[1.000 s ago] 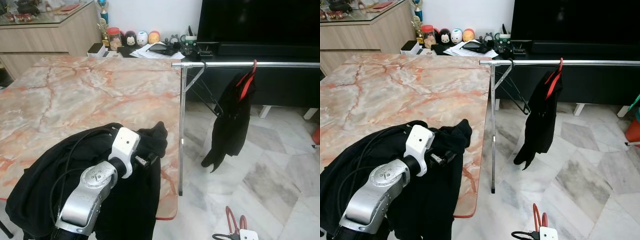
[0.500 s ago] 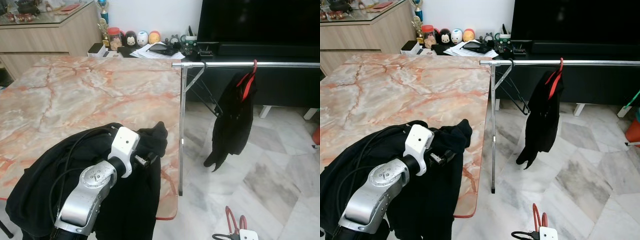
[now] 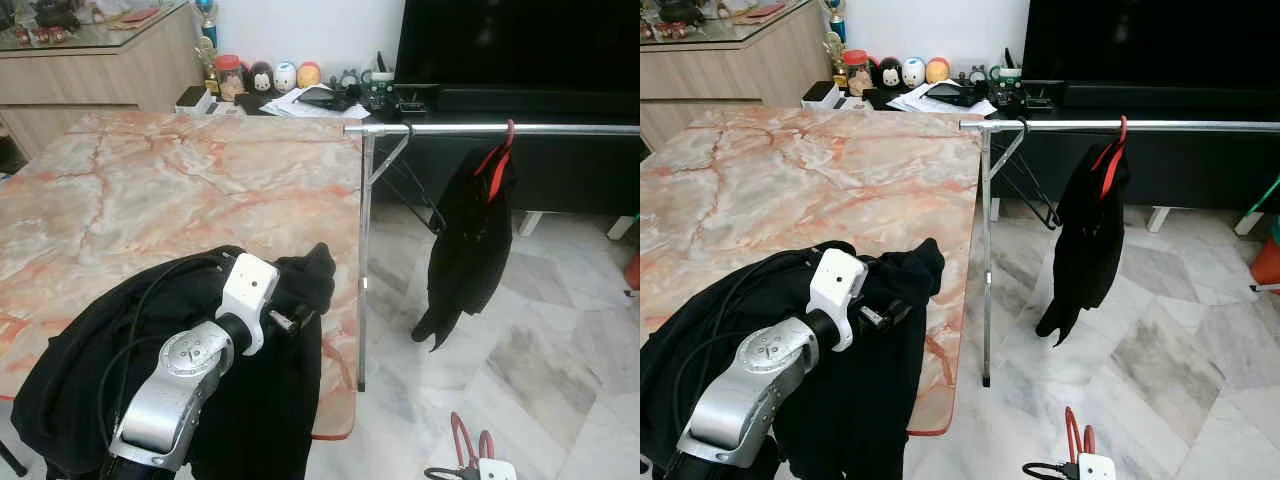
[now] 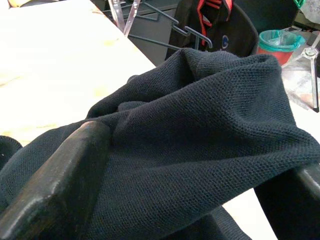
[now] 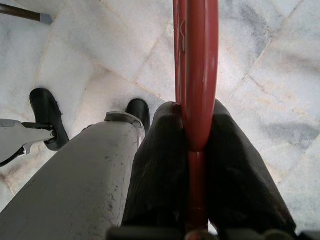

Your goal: Hang hanger

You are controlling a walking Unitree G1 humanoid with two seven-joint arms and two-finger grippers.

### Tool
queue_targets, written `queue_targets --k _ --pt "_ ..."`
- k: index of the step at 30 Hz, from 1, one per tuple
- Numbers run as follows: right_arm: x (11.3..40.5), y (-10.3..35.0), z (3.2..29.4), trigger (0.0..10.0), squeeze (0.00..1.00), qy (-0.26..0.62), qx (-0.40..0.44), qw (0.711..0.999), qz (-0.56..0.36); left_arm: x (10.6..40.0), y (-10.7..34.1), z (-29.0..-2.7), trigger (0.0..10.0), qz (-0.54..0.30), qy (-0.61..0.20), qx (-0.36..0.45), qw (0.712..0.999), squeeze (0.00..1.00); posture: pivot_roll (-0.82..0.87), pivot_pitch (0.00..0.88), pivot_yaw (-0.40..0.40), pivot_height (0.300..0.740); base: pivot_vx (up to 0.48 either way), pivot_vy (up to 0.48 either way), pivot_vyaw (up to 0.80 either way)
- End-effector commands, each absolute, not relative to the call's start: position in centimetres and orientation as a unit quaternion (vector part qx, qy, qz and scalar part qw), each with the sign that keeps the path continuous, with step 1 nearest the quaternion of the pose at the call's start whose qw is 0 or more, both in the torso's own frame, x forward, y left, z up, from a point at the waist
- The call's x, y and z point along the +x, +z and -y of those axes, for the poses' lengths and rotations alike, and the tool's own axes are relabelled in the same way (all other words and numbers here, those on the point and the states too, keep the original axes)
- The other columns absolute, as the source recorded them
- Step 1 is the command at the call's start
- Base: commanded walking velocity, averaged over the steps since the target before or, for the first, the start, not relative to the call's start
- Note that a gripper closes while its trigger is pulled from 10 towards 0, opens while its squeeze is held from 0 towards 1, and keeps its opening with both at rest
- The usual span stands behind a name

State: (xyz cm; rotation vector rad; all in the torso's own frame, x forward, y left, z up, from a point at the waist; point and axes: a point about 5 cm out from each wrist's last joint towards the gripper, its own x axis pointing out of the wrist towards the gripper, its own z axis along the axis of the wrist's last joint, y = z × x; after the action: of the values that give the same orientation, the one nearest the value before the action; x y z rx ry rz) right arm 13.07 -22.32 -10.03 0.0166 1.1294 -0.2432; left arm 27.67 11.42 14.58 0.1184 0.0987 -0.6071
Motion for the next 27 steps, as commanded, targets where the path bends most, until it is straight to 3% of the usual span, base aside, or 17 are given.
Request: queue_targets --k 1,27 --pt "13.09 -10.01 22.42 10.0 0.0 -0.116 0.008 0.837 -0.535 27.83 14.72 -11.68 10.0 -0.046 -0.296 0.059 0.952 0.0 0.11 0.0 0.013 0.74 0.0 0.0 0.0" --pt "13.08 -10.02 22.4 10.0 0.0 -0.117 0.009 0.837 -0.535 27.8 14.67 -11.74 10.0 -0.046 -0.294 0.057 0.953 0.0 0.11 0.0 0.013 0.74 0.0 0.0 0.0"
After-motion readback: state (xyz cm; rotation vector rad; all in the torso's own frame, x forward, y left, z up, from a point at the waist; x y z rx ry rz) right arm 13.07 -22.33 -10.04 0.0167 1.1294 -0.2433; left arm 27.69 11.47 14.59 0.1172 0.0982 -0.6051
